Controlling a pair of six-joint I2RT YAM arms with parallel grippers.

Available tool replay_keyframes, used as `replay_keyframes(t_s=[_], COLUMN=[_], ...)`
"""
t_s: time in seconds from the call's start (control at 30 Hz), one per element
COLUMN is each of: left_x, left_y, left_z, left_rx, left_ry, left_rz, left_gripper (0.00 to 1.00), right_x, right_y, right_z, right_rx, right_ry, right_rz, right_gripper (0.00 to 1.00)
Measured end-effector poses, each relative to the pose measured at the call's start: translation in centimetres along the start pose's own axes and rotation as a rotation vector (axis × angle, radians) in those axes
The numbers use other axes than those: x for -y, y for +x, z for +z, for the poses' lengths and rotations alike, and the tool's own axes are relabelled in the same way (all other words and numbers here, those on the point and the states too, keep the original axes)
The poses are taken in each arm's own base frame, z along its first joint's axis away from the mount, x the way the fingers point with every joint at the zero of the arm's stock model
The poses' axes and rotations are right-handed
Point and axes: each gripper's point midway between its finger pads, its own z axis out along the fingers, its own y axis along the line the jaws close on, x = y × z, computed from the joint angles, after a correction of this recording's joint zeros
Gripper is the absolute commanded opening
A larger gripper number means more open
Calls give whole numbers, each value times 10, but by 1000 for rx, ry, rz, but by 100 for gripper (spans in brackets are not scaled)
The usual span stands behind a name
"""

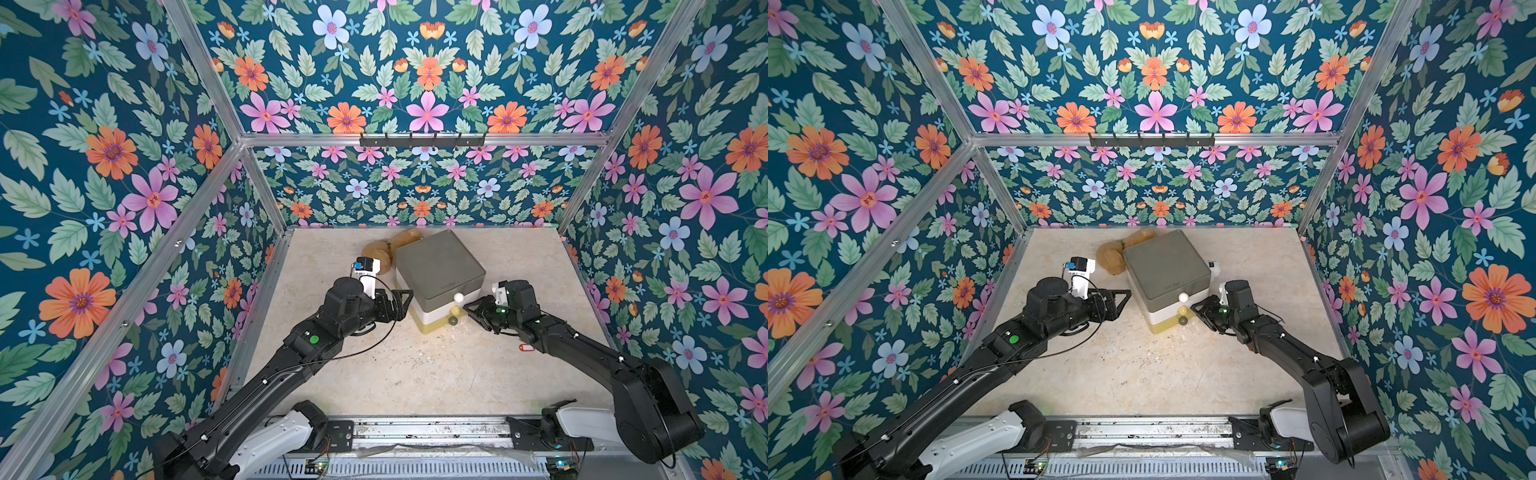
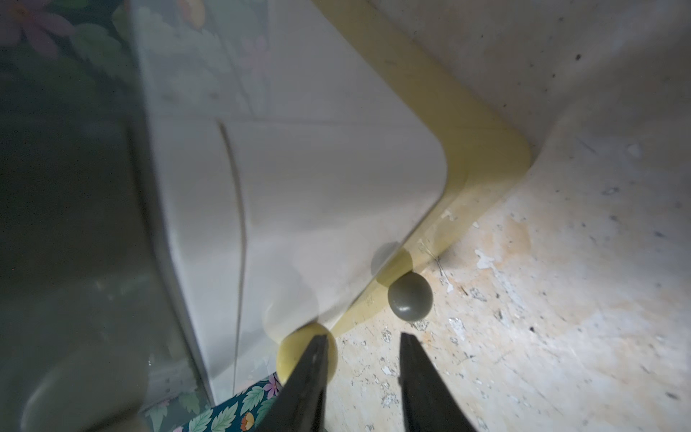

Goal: Take the keys out of the drawer
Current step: Close the drawer in the storage box.

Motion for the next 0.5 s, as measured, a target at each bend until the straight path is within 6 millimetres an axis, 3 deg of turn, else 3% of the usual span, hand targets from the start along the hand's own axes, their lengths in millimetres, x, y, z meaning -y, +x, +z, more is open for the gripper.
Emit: replay_keyframes(t_s=[0.23, 0.5], left_x=[10, 13], left_y=[-19, -45], left_z=[14, 38], left_rx=[-14, -30], left_ry=[-8, -3], left_rz=[50, 74], left_gripper=[100, 99], right_x=[12, 21], right_y=[5, 7], right_z=[-9, -15], right_rx=[7, 20], right_ry=[23, 28], right_rz=[14, 22], right_gripper=[51, 55])
